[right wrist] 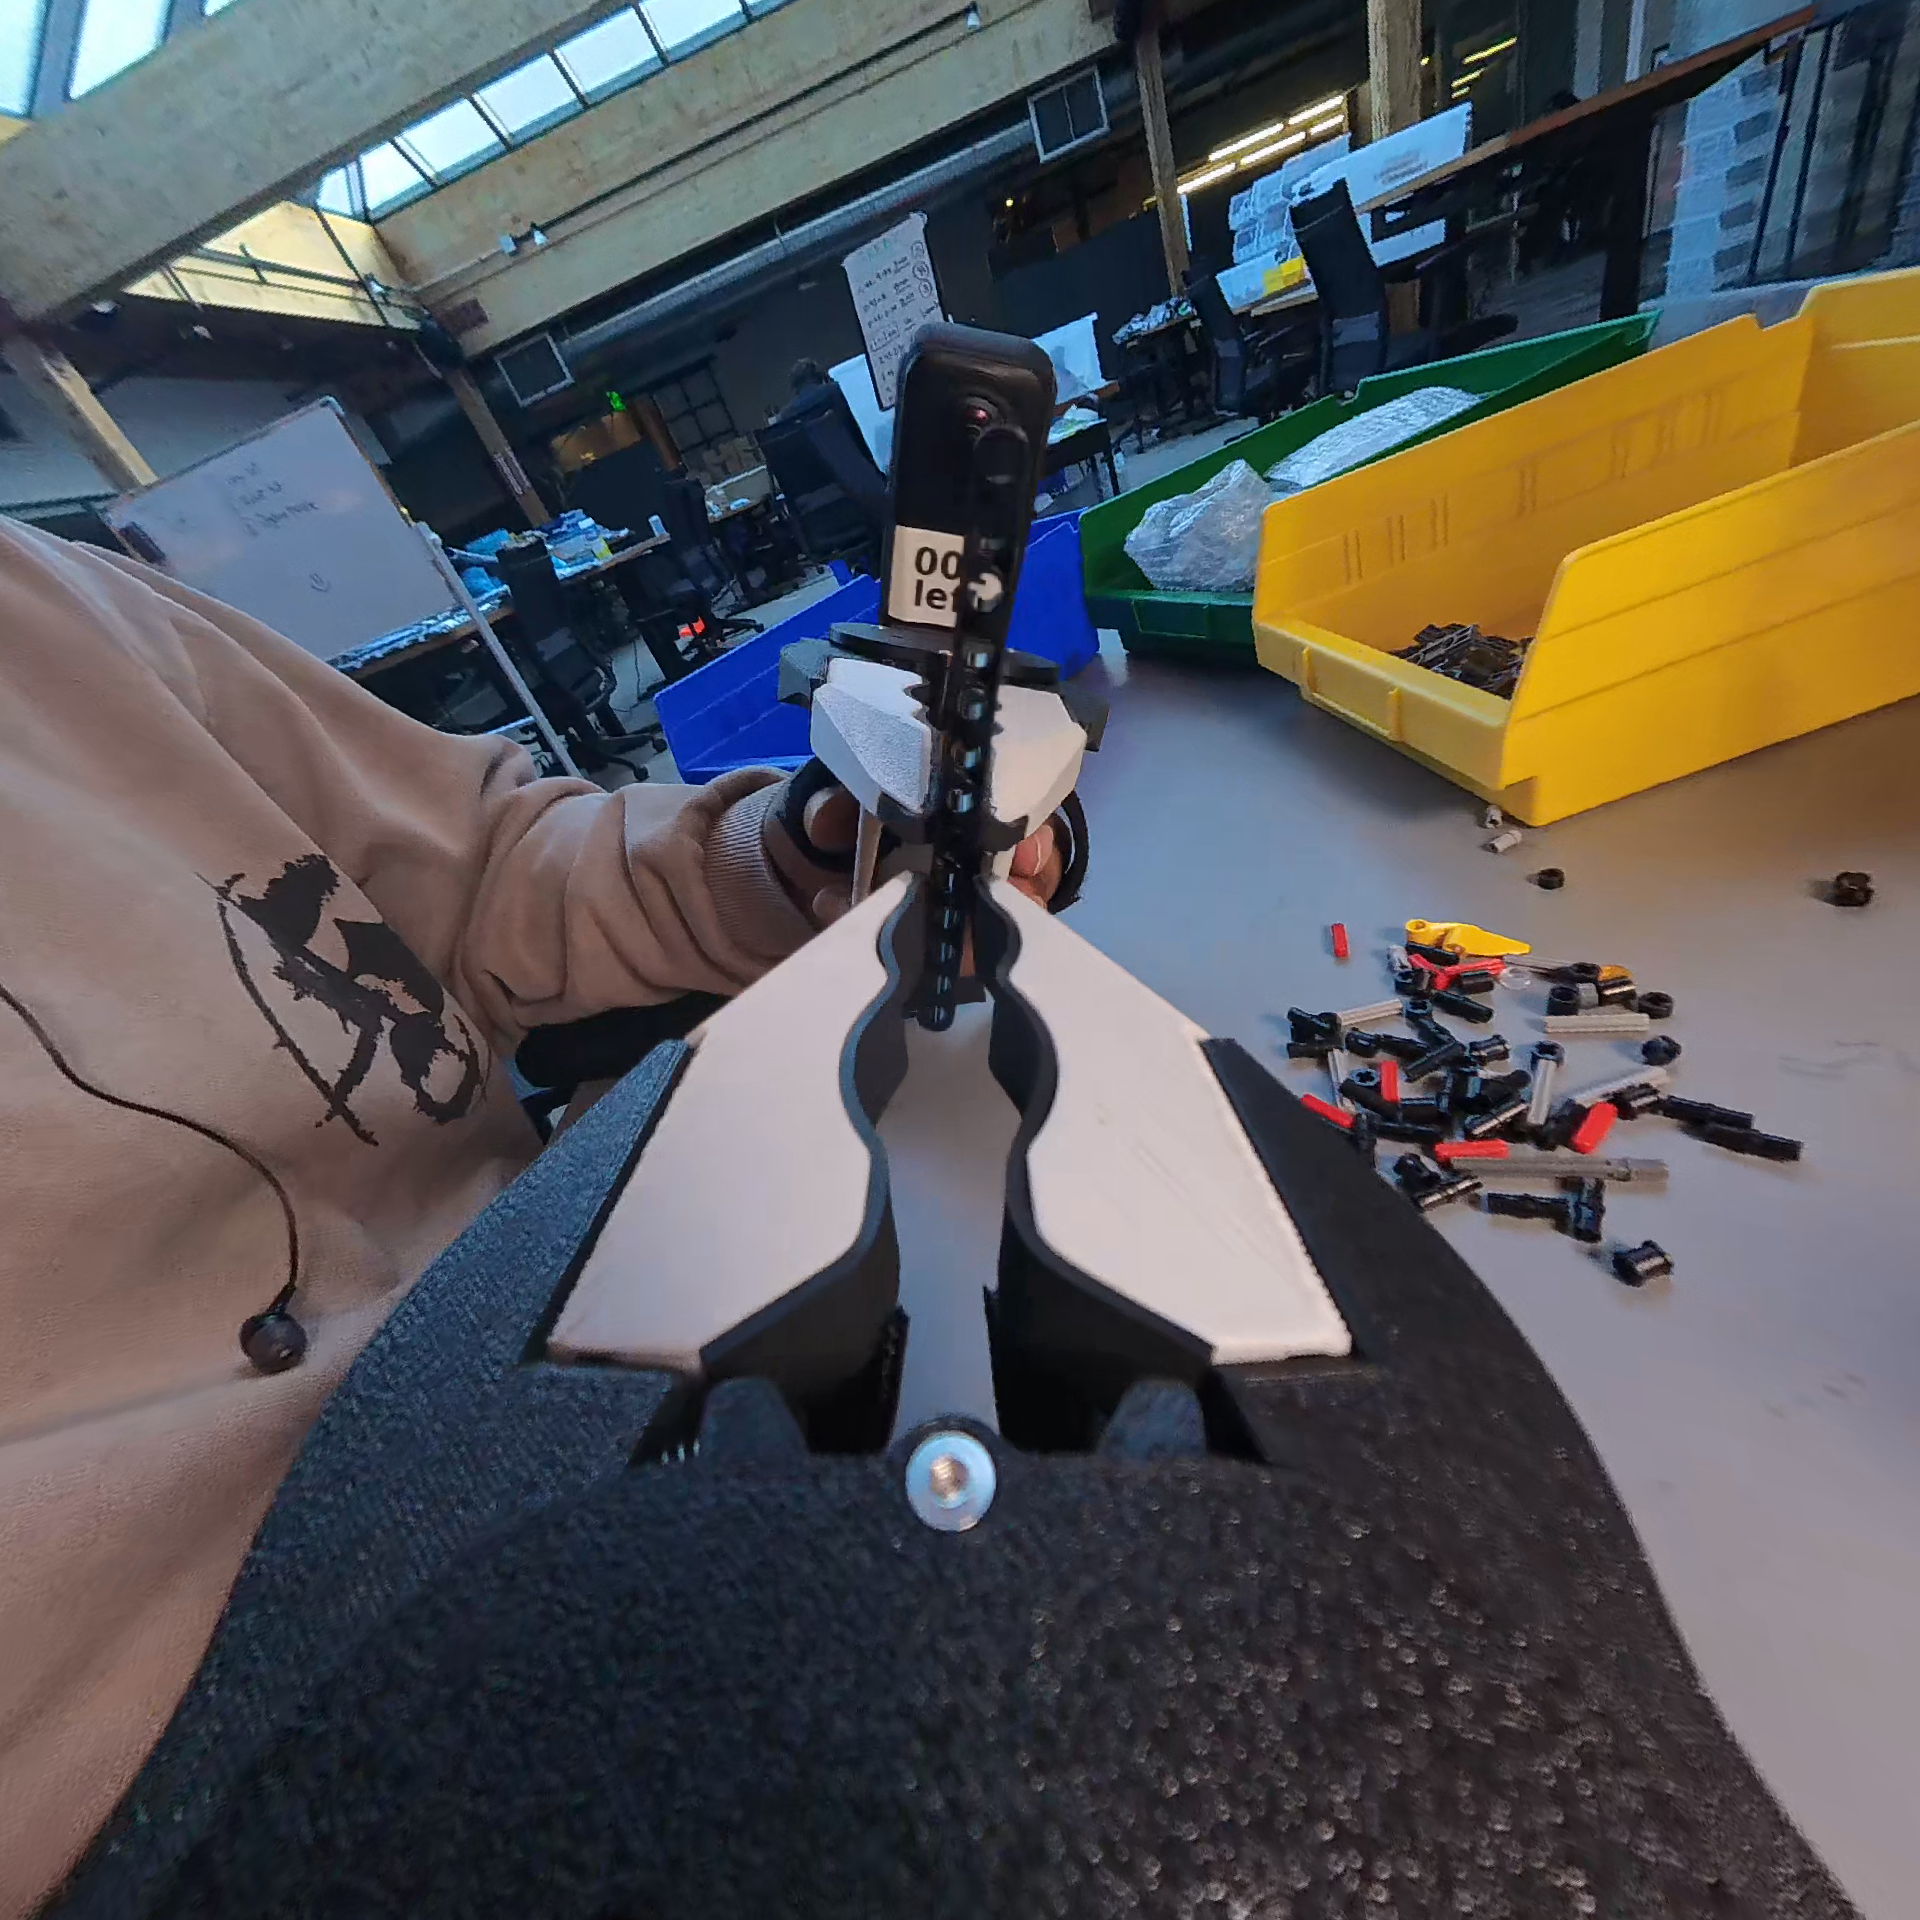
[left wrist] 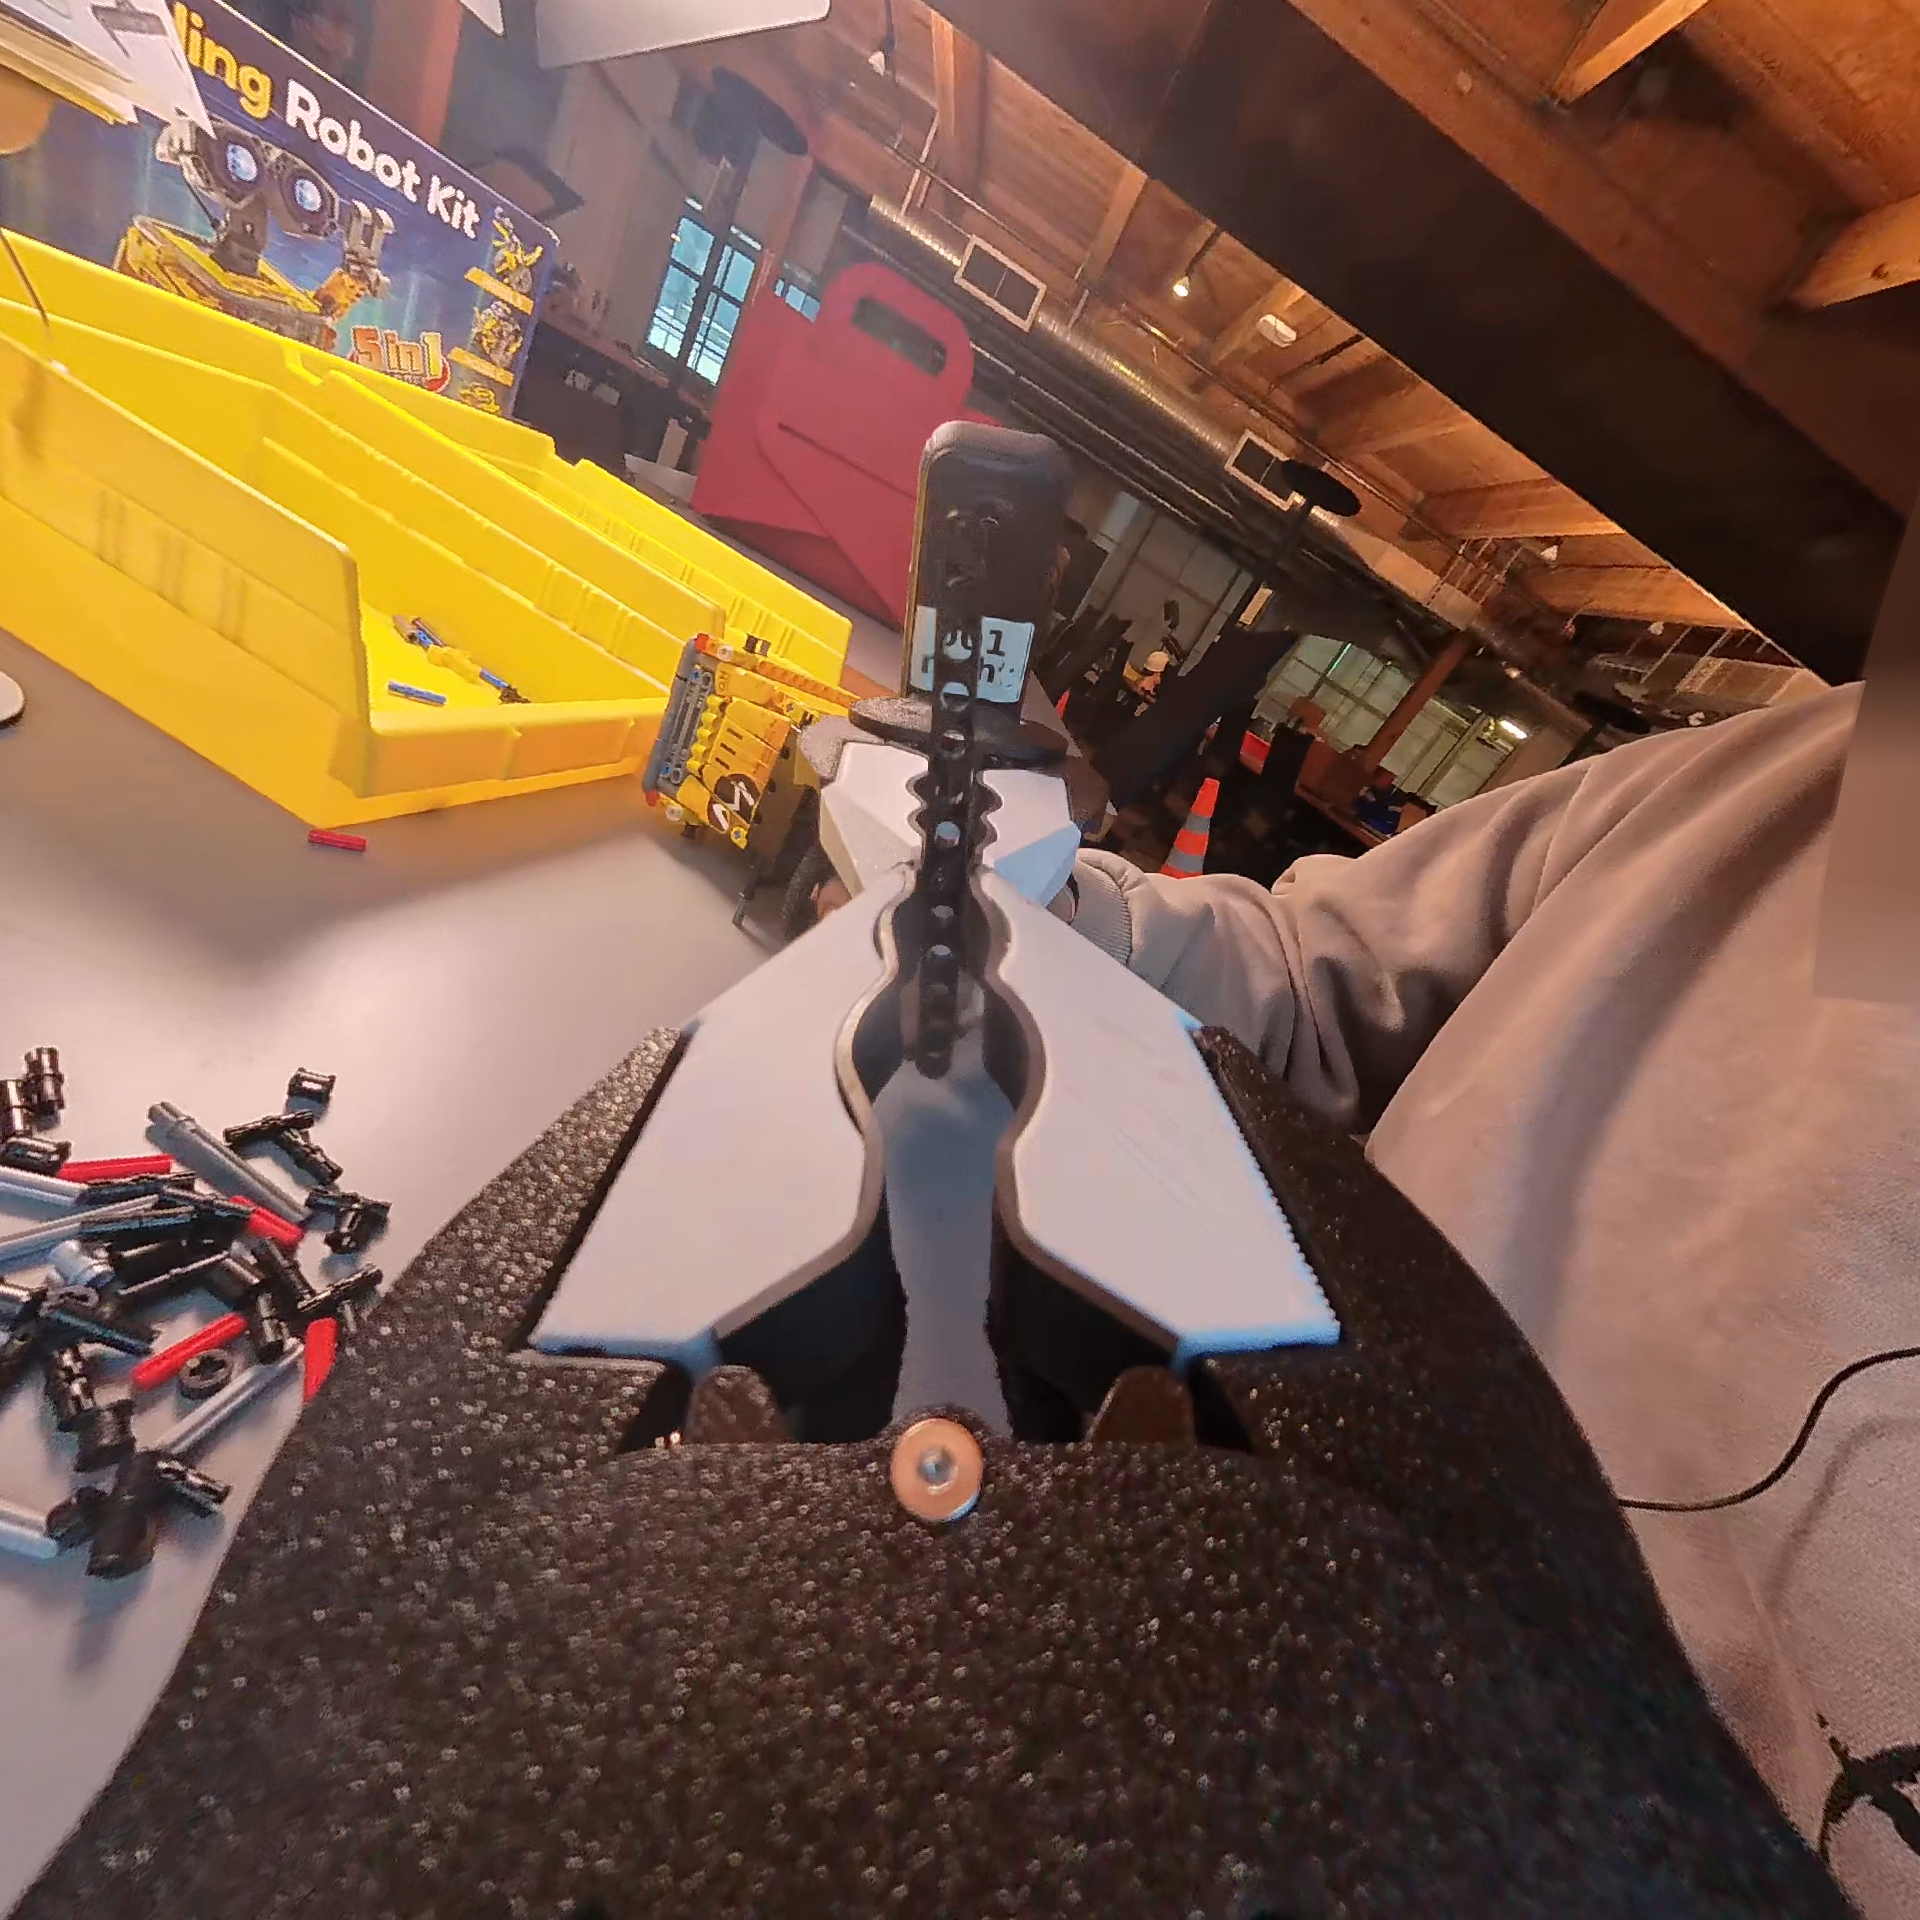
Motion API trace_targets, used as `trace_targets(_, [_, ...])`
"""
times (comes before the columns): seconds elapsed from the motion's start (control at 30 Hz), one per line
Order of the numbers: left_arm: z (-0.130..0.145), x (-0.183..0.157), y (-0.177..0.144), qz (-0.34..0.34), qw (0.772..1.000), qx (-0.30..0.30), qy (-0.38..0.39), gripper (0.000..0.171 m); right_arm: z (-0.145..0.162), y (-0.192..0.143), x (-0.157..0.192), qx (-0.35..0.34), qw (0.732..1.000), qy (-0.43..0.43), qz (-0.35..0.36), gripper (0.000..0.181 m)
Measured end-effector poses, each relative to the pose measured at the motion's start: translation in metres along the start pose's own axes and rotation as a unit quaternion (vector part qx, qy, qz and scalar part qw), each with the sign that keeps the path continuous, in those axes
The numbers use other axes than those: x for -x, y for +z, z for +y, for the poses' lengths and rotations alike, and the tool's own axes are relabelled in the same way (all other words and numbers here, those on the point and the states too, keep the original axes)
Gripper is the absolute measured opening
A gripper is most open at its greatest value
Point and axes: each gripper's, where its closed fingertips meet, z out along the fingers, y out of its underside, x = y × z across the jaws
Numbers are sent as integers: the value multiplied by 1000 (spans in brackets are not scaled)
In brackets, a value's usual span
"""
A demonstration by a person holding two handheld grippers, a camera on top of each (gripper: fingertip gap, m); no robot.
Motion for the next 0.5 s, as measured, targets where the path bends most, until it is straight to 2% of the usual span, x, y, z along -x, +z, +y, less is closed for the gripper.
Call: trace_targets(0.5, [10,0,-4,-23,998,48,43,4,4,-3,0,21,1000,-7,0,7])
